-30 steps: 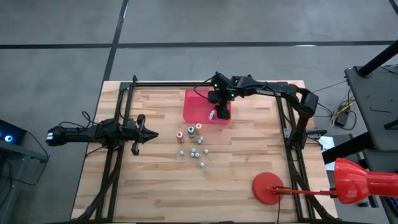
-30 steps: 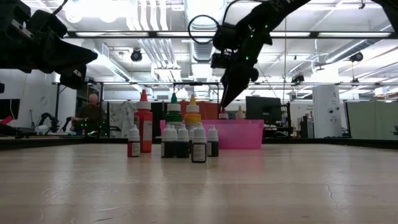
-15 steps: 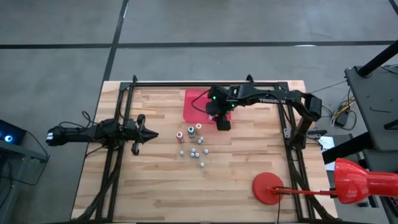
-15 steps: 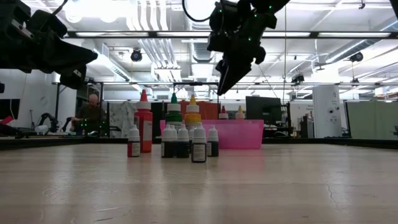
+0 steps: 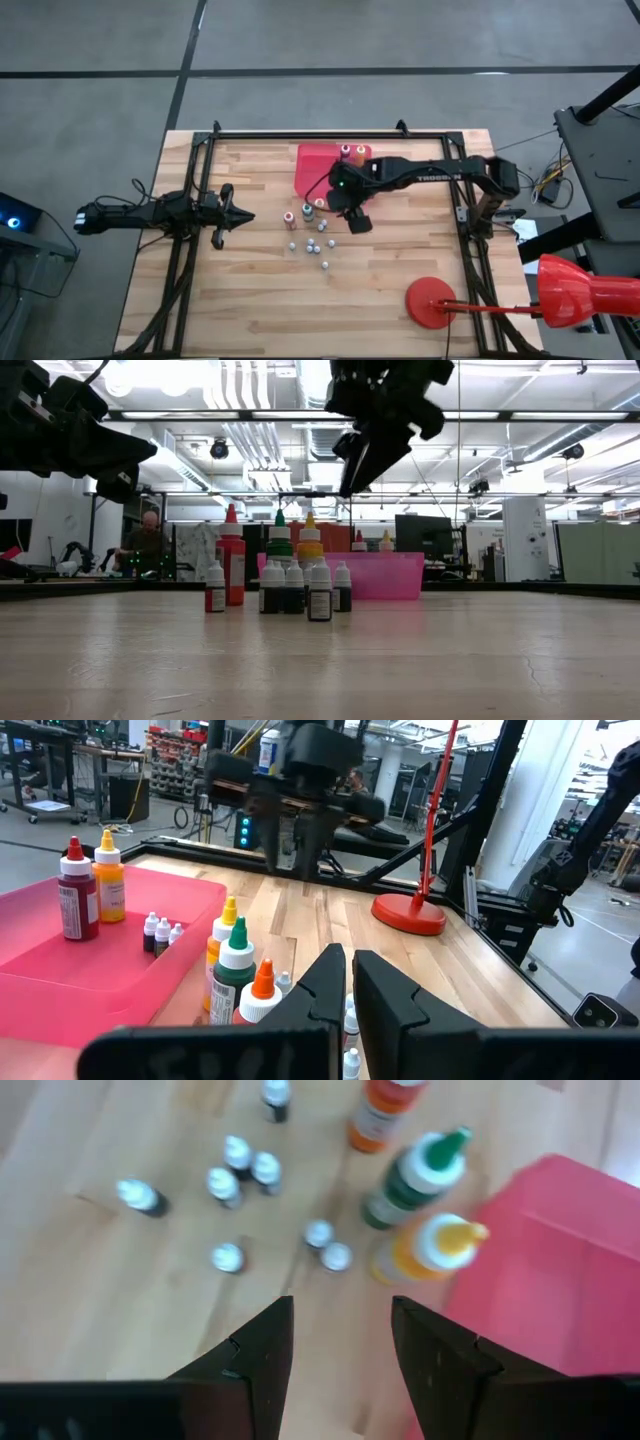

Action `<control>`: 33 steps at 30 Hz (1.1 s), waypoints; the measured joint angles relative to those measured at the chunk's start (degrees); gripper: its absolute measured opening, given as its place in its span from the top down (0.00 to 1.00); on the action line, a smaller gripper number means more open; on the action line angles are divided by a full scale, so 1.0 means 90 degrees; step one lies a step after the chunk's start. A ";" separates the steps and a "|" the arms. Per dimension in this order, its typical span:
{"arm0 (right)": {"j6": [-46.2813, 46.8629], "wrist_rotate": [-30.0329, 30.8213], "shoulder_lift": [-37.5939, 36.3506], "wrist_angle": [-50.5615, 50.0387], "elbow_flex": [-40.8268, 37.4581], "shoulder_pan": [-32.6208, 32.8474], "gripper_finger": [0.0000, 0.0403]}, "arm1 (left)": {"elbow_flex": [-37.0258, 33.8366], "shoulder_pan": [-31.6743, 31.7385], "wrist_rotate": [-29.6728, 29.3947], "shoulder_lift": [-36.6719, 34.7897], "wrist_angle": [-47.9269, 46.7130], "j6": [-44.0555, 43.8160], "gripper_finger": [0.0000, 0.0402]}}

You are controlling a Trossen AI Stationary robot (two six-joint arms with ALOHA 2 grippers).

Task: Pick & Place food coloring
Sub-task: Put the small red food coloring bottle into the pink bin

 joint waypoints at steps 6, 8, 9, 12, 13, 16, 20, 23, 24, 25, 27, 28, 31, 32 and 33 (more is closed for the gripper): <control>0.0692 0.0002 -0.0001 0.0005 0.0000 0.0381 0.60 | -0.0002 0.0000 -0.0002 0.0000 0.0000 0.0000 1.00; 0.0946 0.0005 -0.0001 0.0007 0.0000 0.0511 0.60 | -0.0001 0.0002 -0.0001 -0.0001 0.0000 -0.0001 1.00; 0.1049 0.0005 -0.0001 0.0010 0.0000 0.0576 0.60 | -0.0002 0.0002 0.0000 -0.0002 0.0000 0.0000 1.00; 0.1319 0.0055 -0.0001 0.0017 0.0002 0.0742 0.60 | -0.0001 0.0002 -0.0002 -0.0002 0.0000 -0.0001 1.00; 0.1378 0.0057 0.0003 0.0017 0.0000 0.0791 0.60 | -0.0002 0.0000 0.0000 0.0000 0.0000 0.0000 1.00; 0.1608 0.0076 0.0048 0.0018 0.0001 0.0938 0.60 | -0.0002 0.0001 -0.0002 -0.0001 0.0000 0.0000 1.00; 0.1961 0.0073 0.0159 0.0002 0.0063 0.1116 0.59 | 0.0000 0.0000 -0.0002 0.0000 0.0000 -0.0001 1.00; 0.2097 0.0074 0.0276 -0.0003 0.0195 0.1197 0.59 | 0.0000 0.0000 0.0000 0.0000 0.0000 -0.0002 1.00; 0.2152 0.0072 0.0317 -0.0034 0.0250 0.1217 0.58 | 0.0000 0.0000 -0.0002 -0.0002 0.0000 -0.0002 1.00; 0.2175 0.0073 0.0373 -0.0052 0.0307 0.1225 0.58 | -0.0002 0.0001 -0.0001 -0.0002 0.0000 0.0000 1.00; 0.2185 0.0072 0.0482 -0.0051 0.0428 0.1227 0.57 | -0.0002 0.0000 0.0000 0.0000 0.0000 0.0000 1.00; 0.2185 0.0072 0.0545 -0.0077 0.0479 0.1227 0.57 | 0.0000 0.0000 -0.0002 -0.0002 0.0000 -0.0002 1.00; 0.2185 0.0075 0.0683 -0.0077 0.0586 0.1225 0.56 | -0.0001 0.0001 -0.0001 -0.0002 0.0000 -0.0001 1.00; 0.2180 0.0074 0.0734 -0.0092 0.0605 0.1225 0.55 | -0.0002 0.0001 -0.0002 -0.0002 0.0000 -0.0001 1.00; 0.2175 0.0074 0.0769 -0.0085 0.0620 0.1225 0.55 | 0.0000 0.0002 0.0000 0.0000 0.0000 0.0000 1.00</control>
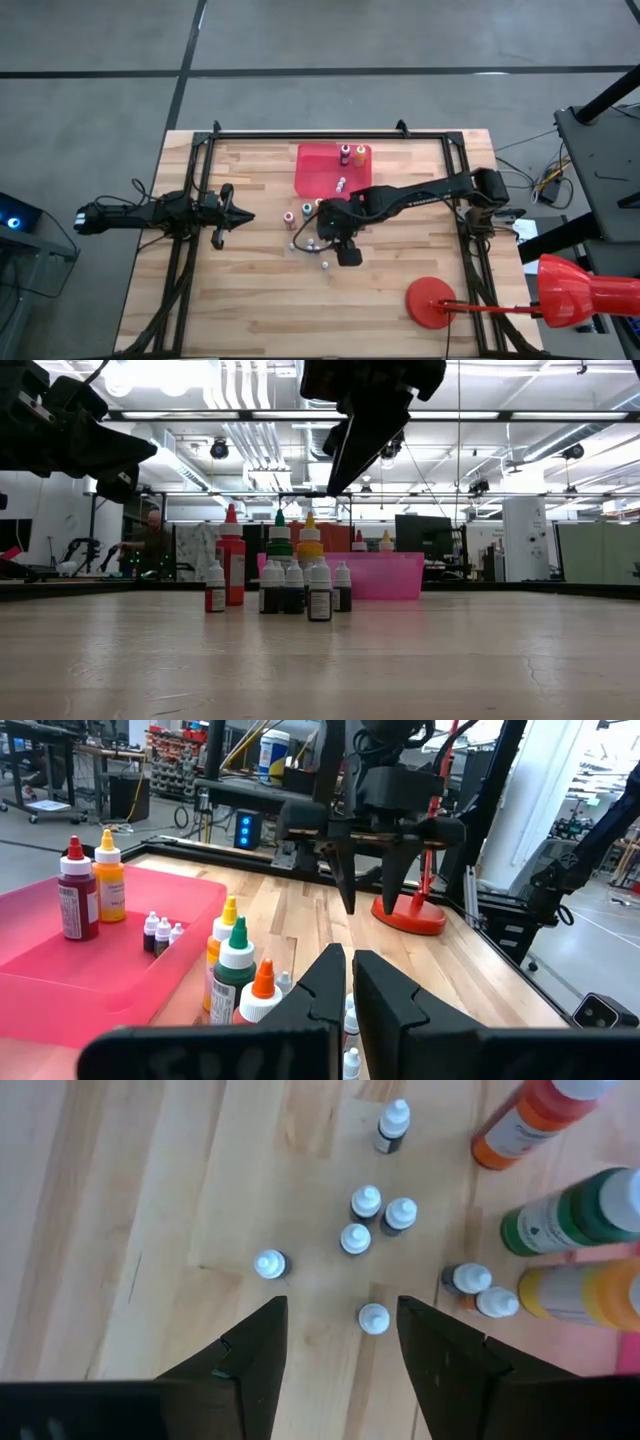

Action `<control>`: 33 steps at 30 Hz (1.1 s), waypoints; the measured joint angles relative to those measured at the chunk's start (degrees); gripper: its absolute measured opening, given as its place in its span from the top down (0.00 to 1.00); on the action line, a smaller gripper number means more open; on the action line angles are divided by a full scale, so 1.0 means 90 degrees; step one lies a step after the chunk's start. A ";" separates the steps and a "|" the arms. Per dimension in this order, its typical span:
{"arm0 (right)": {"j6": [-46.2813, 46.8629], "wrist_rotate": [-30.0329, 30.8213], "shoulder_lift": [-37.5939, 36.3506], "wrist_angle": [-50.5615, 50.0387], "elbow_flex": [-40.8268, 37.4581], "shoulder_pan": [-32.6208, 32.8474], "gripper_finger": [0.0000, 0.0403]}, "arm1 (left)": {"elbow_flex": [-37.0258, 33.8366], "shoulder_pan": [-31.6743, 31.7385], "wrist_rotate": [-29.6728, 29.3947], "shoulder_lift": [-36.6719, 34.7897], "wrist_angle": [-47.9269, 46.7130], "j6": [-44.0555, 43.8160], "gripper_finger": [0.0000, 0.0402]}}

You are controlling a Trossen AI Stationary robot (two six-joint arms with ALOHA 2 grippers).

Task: Pick & Place food coloring
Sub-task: Put the small red food coloring bottle into the pink bin

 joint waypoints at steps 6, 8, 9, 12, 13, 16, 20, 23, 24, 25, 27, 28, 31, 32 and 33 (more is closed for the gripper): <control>-0.0099 0.0001 0.0264 -0.0019 -0.0008 -0.0005 0.52 | 0.0000 0.0000 -0.0002 0.0000 0.0000 -0.0001 1.00; -0.0169 0.0001 0.0392 -0.0027 -0.0009 -0.0005 0.52 | -0.0001 0.0000 -0.0002 0.0000 0.0000 0.0000 1.00; -0.0181 0.0001 0.0468 -0.0036 -0.0014 -0.0005 0.51 | 0.0000 -0.0002 -0.0002 0.0000 0.0000 0.0000 1.00; -0.0207 0.0000 0.0643 -0.0037 -0.0016 -0.0013 0.51 | -0.0001 -0.0001 -0.0002 0.0000 0.0000 0.0000 1.00; -0.0214 0.0016 0.0697 -0.0041 -0.0016 -0.0017 0.51 | -0.0002 -0.0002 -0.0002 0.0000 0.0000 -0.0002 1.00; -0.0254 0.0238 0.0808 -0.0050 -0.0027 -0.0034 0.51 | -0.0002 0.0000 -0.0002 0.0000 0.0000 0.0000 1.00; -0.0406 0.0495 0.0804 -0.0062 -0.0048 -0.0048 0.51 | -0.0002 -0.0001 -0.0002 0.0000 0.0000 0.0000 1.00; -0.0408 0.0506 0.0802 -0.0096 -0.0066 -0.0098 0.51 | 0.0000 0.0000 -0.0002 0.0000 0.0000 0.0000 1.00; -0.0411 0.0506 0.0802 -0.0092 -0.0072 -0.0112 0.51 | 0.0000 0.0000 0.0000 0.0000 0.0000 -0.0002 1.00; -0.0433 0.0508 0.0802 -0.0089 -0.0076 -0.0120 0.51 | 0.0000 -0.0001 -0.0002 0.0000 0.0000 0.0000 1.00; -0.0500 0.0511 0.0802 -0.0088 -0.0095 -0.0124 0.51 | 0.0000 0.0000 -0.0002 0.0000 0.0000 -0.0002 1.00; -0.0521 0.0509 0.0802 -0.0088 -0.0113 -0.0124 0.51 | -0.0001 -0.0002 0.0000 0.0000 0.0000 -0.0001 1.00; -0.0525 0.0504 0.0827 -0.0082 -0.0130 -0.0126 0.51 | -0.0002 -0.0002 -0.0002 0.0000 0.0000 -0.0001 1.00; -0.0527 0.0504 0.0863 -0.0081 -0.0130 -0.0127 0.51 | 0.0000 -0.0002 -0.0002 0.0000 0.0000 -0.0002 1.00; -0.0544 0.0504 0.0889 -0.0069 -0.0132 -0.0129 0.51 | -0.0002 0.0000 0.0000 0.0000 0.0000 -0.0002 1.00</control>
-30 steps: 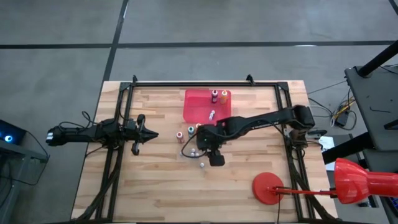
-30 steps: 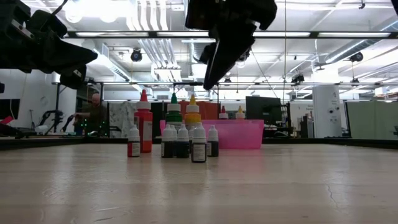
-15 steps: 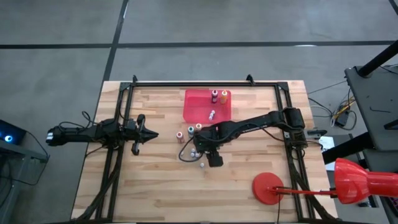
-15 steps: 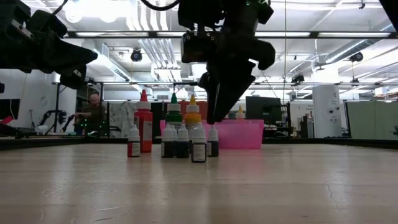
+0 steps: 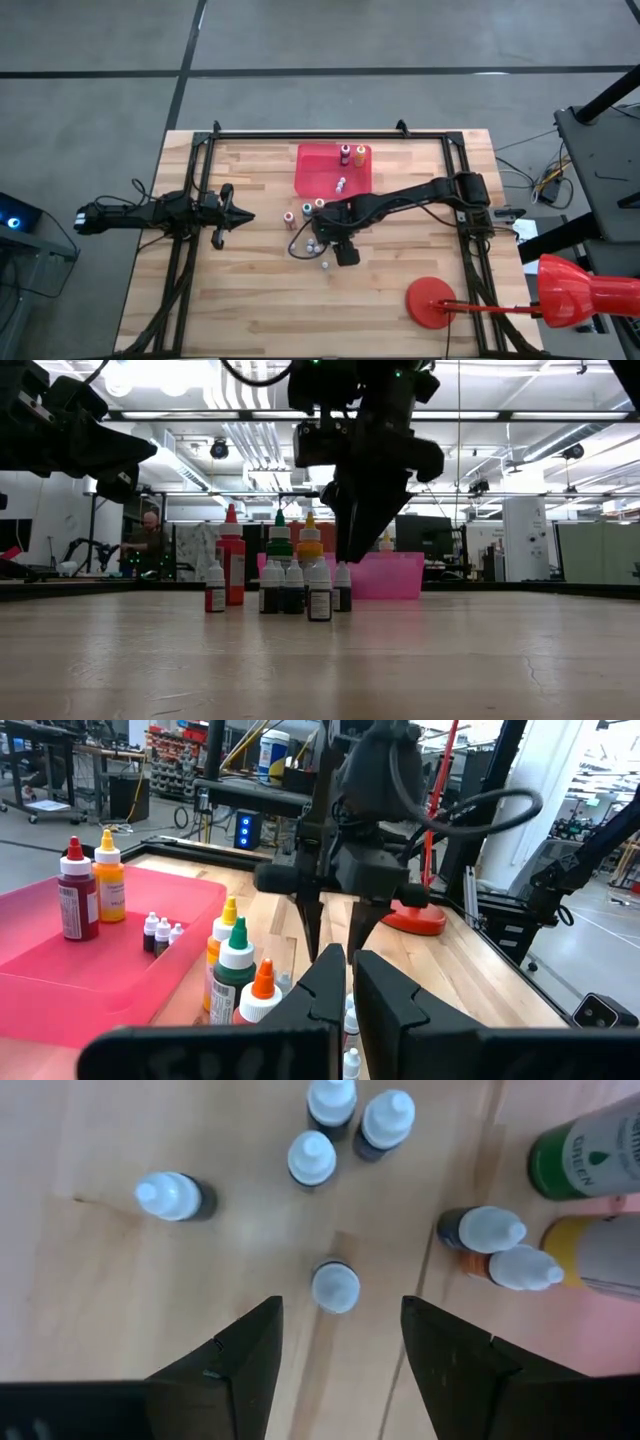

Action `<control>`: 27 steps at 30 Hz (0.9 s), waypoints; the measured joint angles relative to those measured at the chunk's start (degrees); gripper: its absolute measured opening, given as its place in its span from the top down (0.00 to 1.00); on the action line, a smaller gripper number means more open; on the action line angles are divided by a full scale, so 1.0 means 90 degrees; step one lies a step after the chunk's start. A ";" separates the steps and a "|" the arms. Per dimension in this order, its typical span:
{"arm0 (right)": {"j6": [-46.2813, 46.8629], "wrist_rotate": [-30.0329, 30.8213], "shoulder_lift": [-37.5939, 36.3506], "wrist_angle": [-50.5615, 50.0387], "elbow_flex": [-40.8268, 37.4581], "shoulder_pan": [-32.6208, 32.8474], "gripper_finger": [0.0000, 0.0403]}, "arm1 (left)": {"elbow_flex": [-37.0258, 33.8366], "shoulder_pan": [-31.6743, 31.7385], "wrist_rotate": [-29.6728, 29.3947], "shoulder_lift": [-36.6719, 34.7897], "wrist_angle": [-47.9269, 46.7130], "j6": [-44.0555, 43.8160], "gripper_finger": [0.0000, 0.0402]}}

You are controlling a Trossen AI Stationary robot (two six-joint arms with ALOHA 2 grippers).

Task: Pick & Place food coloring
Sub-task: Put the small red food coloring bottle into the pink bin

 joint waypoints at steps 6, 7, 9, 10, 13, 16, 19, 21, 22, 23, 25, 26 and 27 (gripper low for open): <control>-0.0026 -0.0012 0.0130 0.0158 -0.0005 0.0002 0.51 | 0.0001 0.0000 -0.0002 0.0000 0.0000 0.0001 1.00; -0.0026 -0.0017 0.0160 0.0187 -0.0008 0.0002 0.51 | 0.0000 0.0000 -0.0002 0.0000 0.0000 0.0002 1.00; -0.0025 -0.0019 0.0211 0.0275 -0.0008 0.0000 0.51 | 0.0000 -0.0002 -0.0002 0.0000 0.0000 0.0002 1.00; -0.0026 -0.0022 0.0225 0.0274 -0.0008 0.0000 0.51 | 0.0002 -0.0002 -0.0002 0.0000 0.0000 0.0002 1.00; -0.0026 -0.0023 0.0238 0.0319 -0.0008 0.0000 0.51 | 0.0002 -0.0002 -0.0002 0.0000 0.0000 0.0000 1.00; -0.0091 -0.0025 0.0240 0.0316 -0.0027 0.0000 0.51 | 0.0002 -0.0001 -0.0001 -0.0001 0.0000 0.0002 1.00; -0.0119 -0.0026 0.0245 0.0320 -0.0027 0.0000 0.52 | 0.0002 -0.0002 -0.0002 -0.0002 0.0000 0.0002 1.00; -0.0121 -0.0027 0.0245 0.0332 -0.0037 -0.0002 0.52 | 0.0001 -0.0001 -0.0001 -0.0002 0.0000 0.0002 1.00; -0.0124 -0.0027 0.0245 0.0345 -0.0047 -0.0002 0.52 | 0.0001 -0.0001 -0.0002 -0.0002 0.0000 0.0001 1.00; -0.0126 -0.0027 0.0245 0.0366 -0.0063 -0.0002 0.53 | 0.0001 0.0000 -0.0002 -0.0002 0.0000 0.0001 1.00; -0.0123 -0.0029 0.0245 0.0408 -0.0096 -0.0002 0.54 | 0.0002 -0.0002 -0.0002 -0.0002 0.0000 0.0002 1.00; -0.0123 -0.0029 0.0245 0.0432 -0.0111 -0.0002 0.54 | 0.0000 -0.0002 0.0000 -0.0002 0.0000 0.0002 1.00; -0.0123 -0.0029 0.0245 0.0451 -0.0125 -0.0002 0.55 | 0.0000 -0.0002 -0.0002 -0.0002 0.0000 0.0002 1.00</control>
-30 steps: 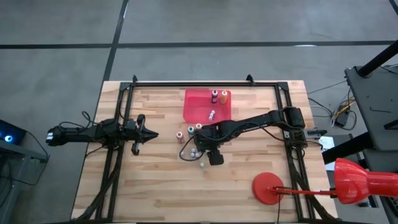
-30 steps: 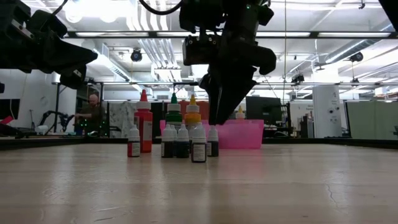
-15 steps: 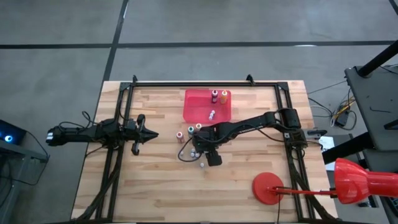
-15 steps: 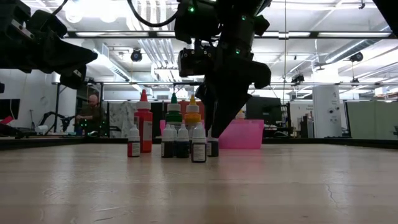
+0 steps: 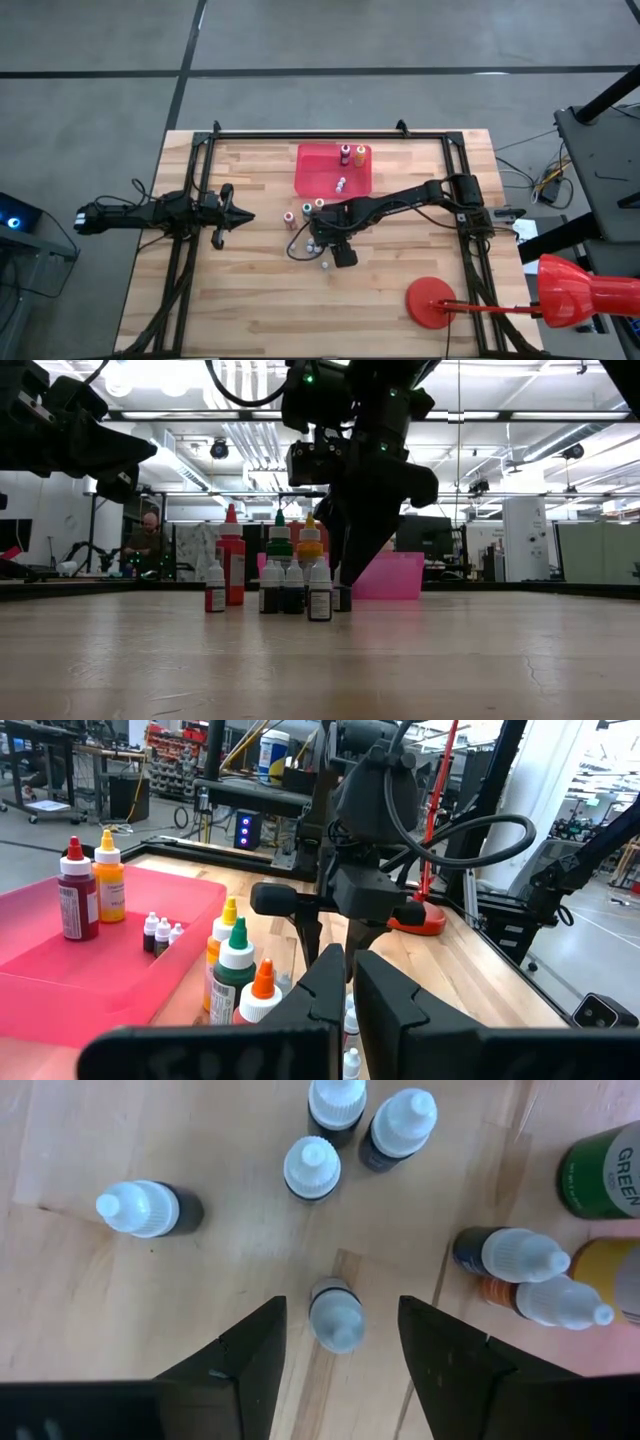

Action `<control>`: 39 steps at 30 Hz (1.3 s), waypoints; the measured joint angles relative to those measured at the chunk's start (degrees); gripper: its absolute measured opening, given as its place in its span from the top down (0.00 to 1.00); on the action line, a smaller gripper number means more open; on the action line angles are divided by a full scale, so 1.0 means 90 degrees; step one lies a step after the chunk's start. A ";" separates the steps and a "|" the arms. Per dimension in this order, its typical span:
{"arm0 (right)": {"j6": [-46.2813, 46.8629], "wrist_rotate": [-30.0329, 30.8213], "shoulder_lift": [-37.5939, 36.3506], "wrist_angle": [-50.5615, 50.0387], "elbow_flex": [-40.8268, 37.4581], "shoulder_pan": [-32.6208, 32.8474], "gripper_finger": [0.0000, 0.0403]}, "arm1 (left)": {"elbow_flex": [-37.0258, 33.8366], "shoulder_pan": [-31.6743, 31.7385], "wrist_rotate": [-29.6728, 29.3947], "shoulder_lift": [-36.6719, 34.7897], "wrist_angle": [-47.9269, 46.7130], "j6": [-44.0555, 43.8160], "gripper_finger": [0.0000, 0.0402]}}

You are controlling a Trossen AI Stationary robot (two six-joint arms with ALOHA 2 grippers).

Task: Pick & Place food coloring
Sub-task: Put the small red food coloring bottle into the pink bin

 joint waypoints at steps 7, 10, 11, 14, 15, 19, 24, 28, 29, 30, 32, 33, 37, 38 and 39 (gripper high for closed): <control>0.0000 -0.0007 0.0000 0.0012 -0.0009 0.0000 0.62 | 0.0001 0.0001 0.0000 0.0000 0.0000 -0.0002 1.00; 0.0000 -0.0007 0.0000 0.0012 -0.0009 0.0000 0.66 | 0.0001 0.0002 0.0001 0.0000 0.0000 0.0000 1.00; 0.0000 -0.0007 0.0000 0.0015 -0.0009 0.0000 0.68 | 0.0000 0.0001 0.0001 0.0000 0.0000 0.0000 1.00; 0.0000 -0.0007 0.0000 0.0012 -0.0009 0.0000 0.72 | 0.0000 0.0000 0.0002 0.0000 0.0000 0.0000 1.00; 0.0000 -0.0007 0.0000 0.0014 -0.0009 0.0000 0.74 | 0.0000 0.0000 0.0000 0.0000 0.0000 -0.0002 1.00; 0.0000 -0.0007 0.0000 0.0015 -0.0018 0.0000 0.80 | 0.0000 0.0000 0.0000 0.0000 0.0000 -0.0001 1.00; 0.0000 -0.0010 0.0000 0.0015 -0.0019 0.0000 0.86 | 0.0001 0.0001 0.0001 0.0000 0.0000 0.0000 1.00; 0.0000 -0.0006 -0.0063 -0.0005 -0.0022 0.0000 0.87 | 0.0002 0.0001 0.0002 0.0000 0.0000 -0.0001 1.00; 0.0000 -0.0005 -0.0102 -0.0013 -0.0022 -0.0004 0.87 | 0.0000 0.0001 0.0001 0.0000 0.0000 0.0000 1.00; 0.0001 -0.0005 -0.0136 -0.0034 -0.0009 -0.0005 0.86 | 0.0001 0.0001 0.0000 0.0001 0.0000 -0.0001 1.00; 0.0001 -0.0005 -0.0233 -0.0132 0.0067 -0.0005 0.86 | 0.0000 0.0000 0.0000 0.0001 0.0000 0.0000 1.00; 0.0001 -0.0005 -0.0291 -0.0212 0.0111 -0.0005 0.86 | 0.0000 0.0000 0.0000 0.0000 0.0000 0.0000 1.00; 0.0000 -0.0007 -0.0579 -0.0572 0.0297 -0.0056 0.86 | 0.0001 0.0000 0.0002 0.0000 0.0000 -0.0002 1.00; 0.0000 -0.0009 -0.0649 -0.0675 0.0342 -0.0087 0.86 | 0.0000 0.0001 0.0000 0.0001 0.0000 0.0000 1.00; 0.0001 -0.0010 -0.0737 -0.0769 0.0400 -0.0132 0.86 | 0.0000 0.0000 0.0002 0.0000 0.0000 -0.0002 1.00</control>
